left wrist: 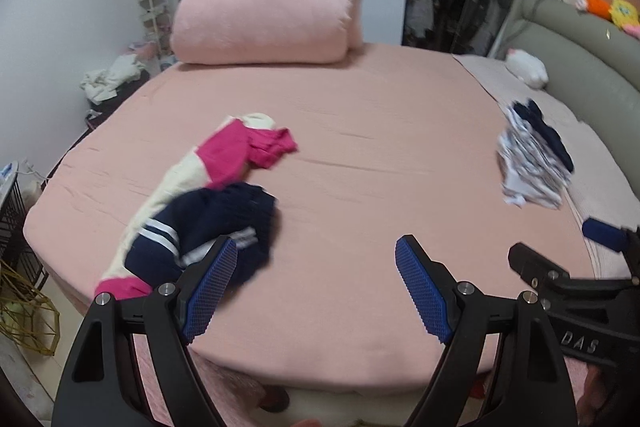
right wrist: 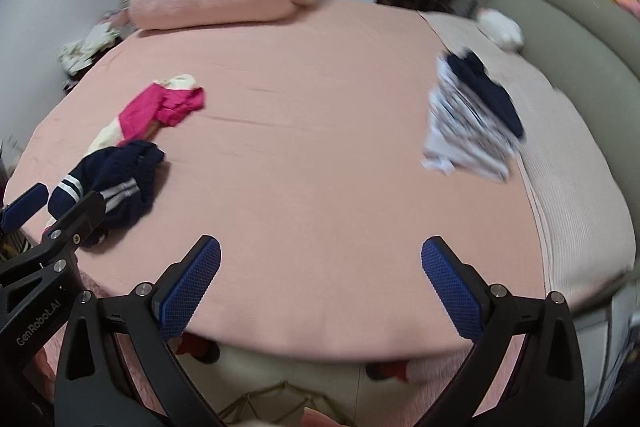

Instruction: Fold clothes

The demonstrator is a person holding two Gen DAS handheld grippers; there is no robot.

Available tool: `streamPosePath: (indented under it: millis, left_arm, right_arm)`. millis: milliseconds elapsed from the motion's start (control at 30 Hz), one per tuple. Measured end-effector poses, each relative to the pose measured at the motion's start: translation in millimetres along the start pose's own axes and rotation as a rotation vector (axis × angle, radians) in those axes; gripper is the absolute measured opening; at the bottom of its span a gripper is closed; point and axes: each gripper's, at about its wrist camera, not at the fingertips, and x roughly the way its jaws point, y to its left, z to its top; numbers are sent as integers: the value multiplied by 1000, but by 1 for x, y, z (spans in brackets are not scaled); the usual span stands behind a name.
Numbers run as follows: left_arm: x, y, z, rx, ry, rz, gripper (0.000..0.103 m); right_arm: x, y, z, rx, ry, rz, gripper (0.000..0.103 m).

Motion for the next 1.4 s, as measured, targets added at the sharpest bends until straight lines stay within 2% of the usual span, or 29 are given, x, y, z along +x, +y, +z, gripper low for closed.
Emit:
streamPosePath:
  millis: [167, 400, 533, 667, 733, 900, 967, 1067, 1133, 1167, 1200, 1233, 1267, 1300, 1367, 1400]
  left_arm:
    - [27, 72, 7, -116, 9, 70, 84]
    - [101, 171, -7, -309, 138, 197, 84]
    - [145, 195, -19, -403, 219, 137, 84]
    - [178, 192, -25, -412, 261, 97, 84]
    - [194, 190, -27, -415, 281, 111, 84]
    - [209, 197, -35, -450, 288, 53, 84]
    - [213, 199, -39, -458, 290, 34, 84]
    - [218, 202, -45, -471, 298, 3, 84]
    - [214, 200, -44, -459, 279, -2, 83]
    - [213, 195, -42, -435, 271, -14, 75]
    - [211, 190, -41, -411, 262, -25, 61]
    - [209, 186, -40, -387, 254, -36, 54]
    - [208, 181, -39, -364, 245, -47, 43]
    - [206, 176, -38, -340, 237, -58, 33]
    - [203, 167, -35, -292, 220, -81, 30]
    - [201, 162, -34, -271, 212, -94, 25]
  right_arm:
    - [28, 49, 36, -129, -30, 40, 102]
    - [87, 125, 57, -202, -15, 188, 102]
    - [130, 166, 58, -226, 45, 223, 102]
    - [169, 201, 55, -266, 107, 200, 101]
    - [184, 212, 55, -280, 126, 189, 101]
    - [216, 221, 55, -290, 172, 177, 100]
    - [228, 224, 55, -285, 210, 214, 99]
    - [253, 226, 55, -242, 319, 306, 99]
    - [269, 219, 53, -162, 408, 386, 88]
    - [271, 216, 53, -133, 431, 432, 78]
    - [268, 215, 53, -140, 432, 463, 66]
    - [264, 216, 53, -163, 427, 490, 57]
    - [260, 218, 53, -187, 421, 517, 37]
    - [253, 219, 53, -215, 406, 528, 28]
    - [237, 220, 51, -272, 366, 527, 25]
    - [229, 219, 50, -290, 350, 533, 24]
